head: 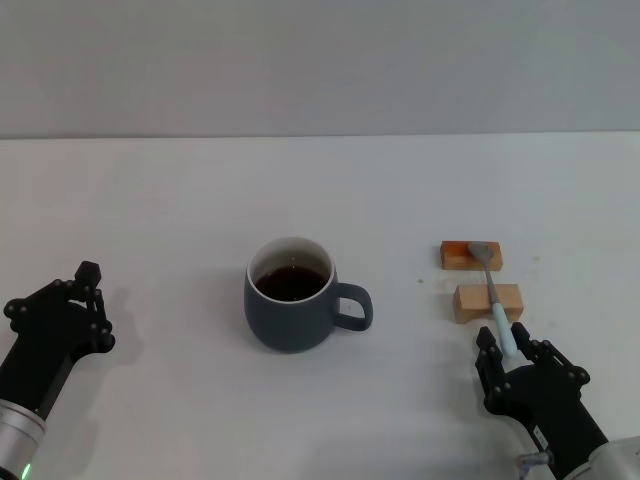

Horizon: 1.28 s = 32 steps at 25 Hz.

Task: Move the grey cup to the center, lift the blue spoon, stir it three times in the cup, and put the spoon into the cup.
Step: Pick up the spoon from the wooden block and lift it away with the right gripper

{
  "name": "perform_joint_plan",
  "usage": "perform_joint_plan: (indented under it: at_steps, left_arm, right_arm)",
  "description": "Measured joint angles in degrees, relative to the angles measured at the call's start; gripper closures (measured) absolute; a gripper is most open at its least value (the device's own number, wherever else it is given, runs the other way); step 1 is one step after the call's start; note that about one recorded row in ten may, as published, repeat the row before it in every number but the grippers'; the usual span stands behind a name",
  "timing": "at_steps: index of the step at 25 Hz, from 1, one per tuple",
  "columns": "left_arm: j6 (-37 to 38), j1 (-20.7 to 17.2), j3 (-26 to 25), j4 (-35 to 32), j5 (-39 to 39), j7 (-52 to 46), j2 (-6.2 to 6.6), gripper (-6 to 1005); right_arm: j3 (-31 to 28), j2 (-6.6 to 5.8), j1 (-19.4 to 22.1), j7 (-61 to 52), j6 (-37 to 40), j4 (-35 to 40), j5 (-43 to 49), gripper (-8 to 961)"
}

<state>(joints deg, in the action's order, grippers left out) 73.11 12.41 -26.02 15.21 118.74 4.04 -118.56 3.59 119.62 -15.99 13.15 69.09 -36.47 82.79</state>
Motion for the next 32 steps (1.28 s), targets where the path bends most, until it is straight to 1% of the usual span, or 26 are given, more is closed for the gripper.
perform_joint_plan:
  at_steps: [13, 19, 24, 30, 32]
  left_arm:
    - [0.0, 0.0, -0.1, -0.3, 0.0, 0.0, 0.00, 1001]
    - [-0.6, 0.1, -0.1, -0.5, 0.0, 0.0, 0.00, 1001]
    - [-0.7, 0.2, -0.2, -0.6, 0.0, 0.0, 0.00, 1001]
    - [-0.6, 0.3, -0.2, -0.6, 0.0, 0.0, 0.00, 1000]
    - [-0.6, 0.3, -0.2, -0.6, 0.0, 0.0, 0.00, 1000]
  right_arm:
    - [-0.8, 0.06, 0.0, -0.3, -0.2, -0.3, -0.6, 587]
    - [-2.3, 0.07, 0.1, -0.9, -1.5, -0.6, -1.3, 704]
    - [-2.2, 0.02, 0.1, -0.3, -0.8, -1.2, -1.1, 791]
    - [-2.1, -0.42, 0.9, 4.7, 2.8, -4.5, -1.0, 791]
    - [-2.2, -0.86, 1.1, 6.8, 4.1, -6.7, -0.9, 791]
